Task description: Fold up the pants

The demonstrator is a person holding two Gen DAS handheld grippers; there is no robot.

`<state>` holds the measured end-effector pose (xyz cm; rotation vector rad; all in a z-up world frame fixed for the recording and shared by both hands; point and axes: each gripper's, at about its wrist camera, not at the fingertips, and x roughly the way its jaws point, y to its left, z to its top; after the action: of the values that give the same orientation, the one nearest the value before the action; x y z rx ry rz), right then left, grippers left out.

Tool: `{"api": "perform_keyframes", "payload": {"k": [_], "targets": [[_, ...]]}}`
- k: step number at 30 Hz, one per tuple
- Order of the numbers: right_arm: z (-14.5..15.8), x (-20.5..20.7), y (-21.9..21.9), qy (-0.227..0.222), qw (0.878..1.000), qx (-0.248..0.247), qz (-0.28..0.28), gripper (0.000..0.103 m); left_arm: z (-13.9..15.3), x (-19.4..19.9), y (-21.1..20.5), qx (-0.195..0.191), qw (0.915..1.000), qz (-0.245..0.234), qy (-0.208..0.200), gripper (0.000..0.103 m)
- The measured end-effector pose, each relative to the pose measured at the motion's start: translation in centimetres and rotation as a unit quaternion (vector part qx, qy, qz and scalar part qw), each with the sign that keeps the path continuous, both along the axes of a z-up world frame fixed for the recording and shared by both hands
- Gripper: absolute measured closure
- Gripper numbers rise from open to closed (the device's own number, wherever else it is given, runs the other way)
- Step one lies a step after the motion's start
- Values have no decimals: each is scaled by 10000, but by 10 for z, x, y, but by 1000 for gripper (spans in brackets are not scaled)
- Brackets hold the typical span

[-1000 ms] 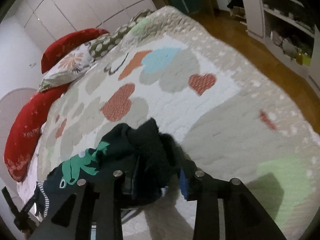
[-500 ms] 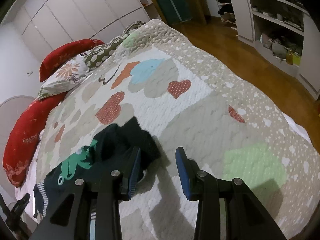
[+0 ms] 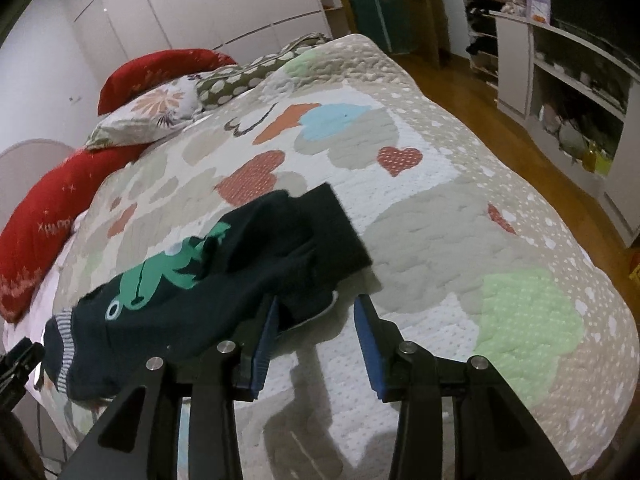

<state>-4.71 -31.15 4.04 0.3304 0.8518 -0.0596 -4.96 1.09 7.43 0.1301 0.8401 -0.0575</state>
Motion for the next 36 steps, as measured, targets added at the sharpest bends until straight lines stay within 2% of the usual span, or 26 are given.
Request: {"api": "perform_keyframes", "payload": {"k": [31, 34, 36], "targets": [[-16, 3, -15, 9, 9996, 265, -20, 59, -5, 20, -50, 330, 9984, -419, 168, 41], [-16, 2, -19, -35, 9994, 356, -3, 59, -3, 31, -58, 217, 9979, -529, 289, 41], [-15, 2, -21, -91, 9990, 444, 44, 57, 3, 47, -64, -91, 9968, -632, 475, 41]]}}
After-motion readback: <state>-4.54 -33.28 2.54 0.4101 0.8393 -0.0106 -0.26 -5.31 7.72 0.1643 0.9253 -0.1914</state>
